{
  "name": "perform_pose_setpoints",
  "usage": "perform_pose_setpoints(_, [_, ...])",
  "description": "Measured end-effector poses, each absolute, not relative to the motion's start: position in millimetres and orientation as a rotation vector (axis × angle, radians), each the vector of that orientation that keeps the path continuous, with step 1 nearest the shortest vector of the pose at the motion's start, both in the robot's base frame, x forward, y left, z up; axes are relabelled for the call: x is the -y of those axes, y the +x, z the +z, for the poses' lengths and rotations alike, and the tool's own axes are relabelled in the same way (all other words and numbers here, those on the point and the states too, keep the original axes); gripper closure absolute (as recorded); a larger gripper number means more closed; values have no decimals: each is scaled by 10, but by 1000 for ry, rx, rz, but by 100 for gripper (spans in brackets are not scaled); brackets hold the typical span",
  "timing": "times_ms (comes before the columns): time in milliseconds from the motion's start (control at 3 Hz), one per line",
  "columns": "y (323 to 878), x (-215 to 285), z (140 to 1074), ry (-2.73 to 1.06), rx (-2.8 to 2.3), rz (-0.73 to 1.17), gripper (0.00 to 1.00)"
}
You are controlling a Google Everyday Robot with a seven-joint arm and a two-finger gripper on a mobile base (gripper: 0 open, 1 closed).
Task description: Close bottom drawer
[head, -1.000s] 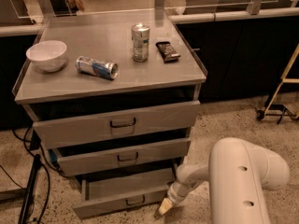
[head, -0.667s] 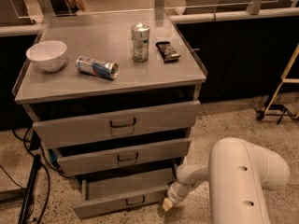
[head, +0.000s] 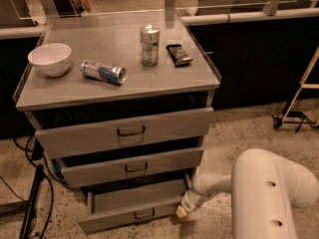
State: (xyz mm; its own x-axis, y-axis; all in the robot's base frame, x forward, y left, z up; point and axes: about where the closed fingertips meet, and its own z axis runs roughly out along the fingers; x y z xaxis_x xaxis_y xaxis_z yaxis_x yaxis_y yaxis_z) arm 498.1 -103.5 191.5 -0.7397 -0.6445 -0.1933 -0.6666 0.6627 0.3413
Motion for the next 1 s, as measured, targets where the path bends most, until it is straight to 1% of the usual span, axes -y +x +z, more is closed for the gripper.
perform_pose_setpoints(1000, [5248, 1021, 1793, -1147, -2753, 546, 100])
